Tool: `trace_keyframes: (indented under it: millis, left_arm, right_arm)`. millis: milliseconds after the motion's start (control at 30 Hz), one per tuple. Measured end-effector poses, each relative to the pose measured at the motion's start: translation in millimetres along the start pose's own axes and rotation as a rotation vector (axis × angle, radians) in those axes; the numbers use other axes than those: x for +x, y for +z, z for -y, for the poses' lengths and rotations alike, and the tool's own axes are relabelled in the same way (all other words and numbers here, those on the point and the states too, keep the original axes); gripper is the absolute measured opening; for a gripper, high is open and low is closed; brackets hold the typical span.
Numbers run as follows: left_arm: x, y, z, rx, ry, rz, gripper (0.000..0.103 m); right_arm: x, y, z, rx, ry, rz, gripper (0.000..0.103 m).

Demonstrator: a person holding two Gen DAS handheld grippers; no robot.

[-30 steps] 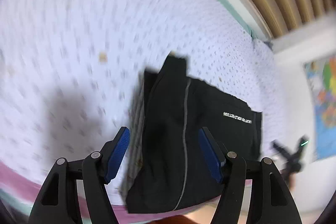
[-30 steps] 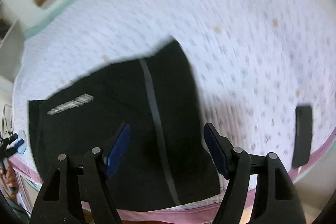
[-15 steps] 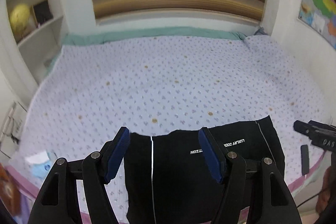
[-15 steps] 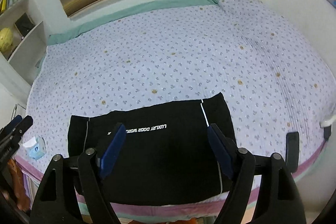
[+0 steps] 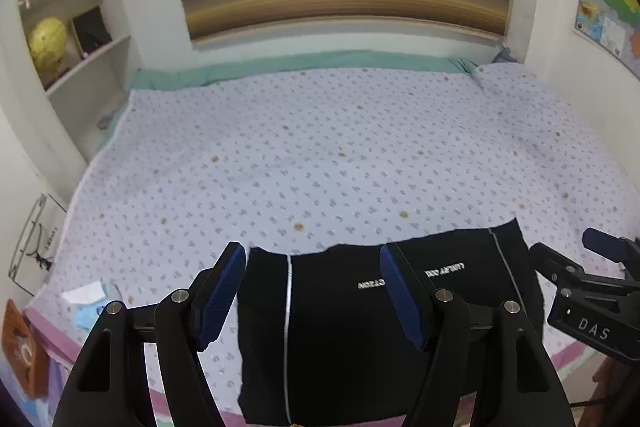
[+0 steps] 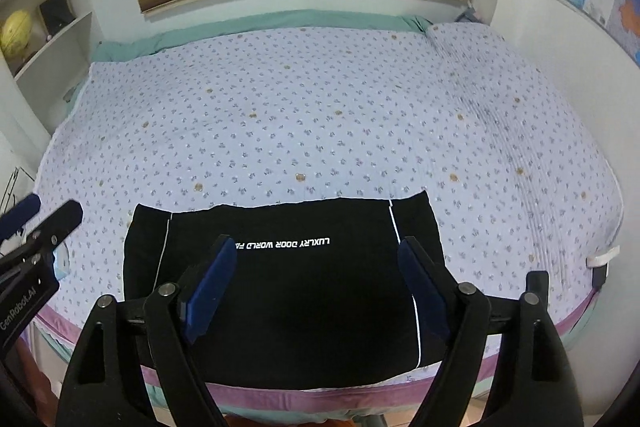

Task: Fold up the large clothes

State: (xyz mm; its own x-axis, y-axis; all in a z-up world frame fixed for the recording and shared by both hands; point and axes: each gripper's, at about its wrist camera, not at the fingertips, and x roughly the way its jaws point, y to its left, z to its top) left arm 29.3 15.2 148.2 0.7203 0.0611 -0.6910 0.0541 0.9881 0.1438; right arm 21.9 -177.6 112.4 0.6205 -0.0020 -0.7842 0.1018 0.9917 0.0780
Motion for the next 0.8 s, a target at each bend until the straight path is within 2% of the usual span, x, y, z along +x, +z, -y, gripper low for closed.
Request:
trace_keyframes:
  millis: [300, 600, 800]
  left_arm:
    - [4, -6, 9, 0.026, 0.028, -0.009, 0.071]
    - [24, -8, 12, 0.02, 0.007, -0.062, 0.071]
    - [31, -8, 11, 0.011, -0.01, -0.081, 0.071]
  right_arm:
    - [12, -3, -2, -0.002, 0.023, -0.036, 0.087]
    - [30, -8, 4, 0.015, 0.019, -0.088, 0.087]
    - [31, -6, 8, 0.036, 0.009, -0.092, 0.087]
